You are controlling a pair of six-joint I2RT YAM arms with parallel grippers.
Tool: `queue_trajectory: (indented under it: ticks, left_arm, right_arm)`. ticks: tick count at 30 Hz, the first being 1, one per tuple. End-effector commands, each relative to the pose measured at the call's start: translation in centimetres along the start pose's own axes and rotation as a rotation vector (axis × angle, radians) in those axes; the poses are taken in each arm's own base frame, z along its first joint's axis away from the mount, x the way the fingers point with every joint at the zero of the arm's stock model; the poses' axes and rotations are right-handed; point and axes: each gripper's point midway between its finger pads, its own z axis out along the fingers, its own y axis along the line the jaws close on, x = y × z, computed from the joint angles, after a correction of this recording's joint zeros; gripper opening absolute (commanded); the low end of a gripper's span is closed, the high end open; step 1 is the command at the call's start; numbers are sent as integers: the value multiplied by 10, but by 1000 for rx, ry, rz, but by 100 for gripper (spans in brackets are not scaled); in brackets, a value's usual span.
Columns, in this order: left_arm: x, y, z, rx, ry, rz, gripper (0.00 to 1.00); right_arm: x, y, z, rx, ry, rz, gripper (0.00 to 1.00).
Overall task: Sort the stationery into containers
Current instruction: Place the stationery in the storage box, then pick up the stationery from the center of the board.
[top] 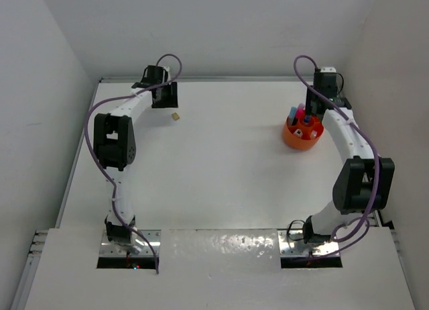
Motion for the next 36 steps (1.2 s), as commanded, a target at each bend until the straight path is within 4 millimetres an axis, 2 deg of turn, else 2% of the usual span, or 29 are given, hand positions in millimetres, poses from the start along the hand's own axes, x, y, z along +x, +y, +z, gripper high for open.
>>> queue_trajectory:
  ticks: [1, 3, 7, 11, 21, 25, 28, 30, 32, 36]
  left_arm:
    - [3, 5, 10, -109, -12, -163, 63]
    - [11, 10, 14, -149, 11, -202, 67]
    - [33, 24, 30, -213, 74, -306, 55]
    - [40, 26, 38, -231, 100, -316, 52]
    - [43, 11, 52, -231, 106, -271, 54]
    - [36, 9, 47, -226, 85, -285, 54]
    - [26, 2, 42, -203, 51, -291, 62]
    - [28, 1, 45, -203, 56, -299, 63]
    - [38, 3, 48, -214, 91, -308, 60]
    - [53, 12, 56, -234, 142, -356, 45]
  right_arm:
    - [-13, 13, -11, 29, -79, 44, 49]
    - [-11, 18, -11, 28, -76, 31, 49]
    - [-10, 29, -13, 15, -77, 6, 49]
    - [-12, 31, -17, 3, -94, -4, 49]
    - [-13, 32, -21, -16, -105, -24, 49]
    - [-8, 34, -21, -22, -97, -43, 49]
    - [-4, 35, -20, -22, -85, -60, 49]
    - [-4, 37, -20, -25, -86, -68, 48]
    - [-4, 38, -20, -29, -88, -74, 49]
    - [-5, 38, -22, -38, -101, -80, 49]
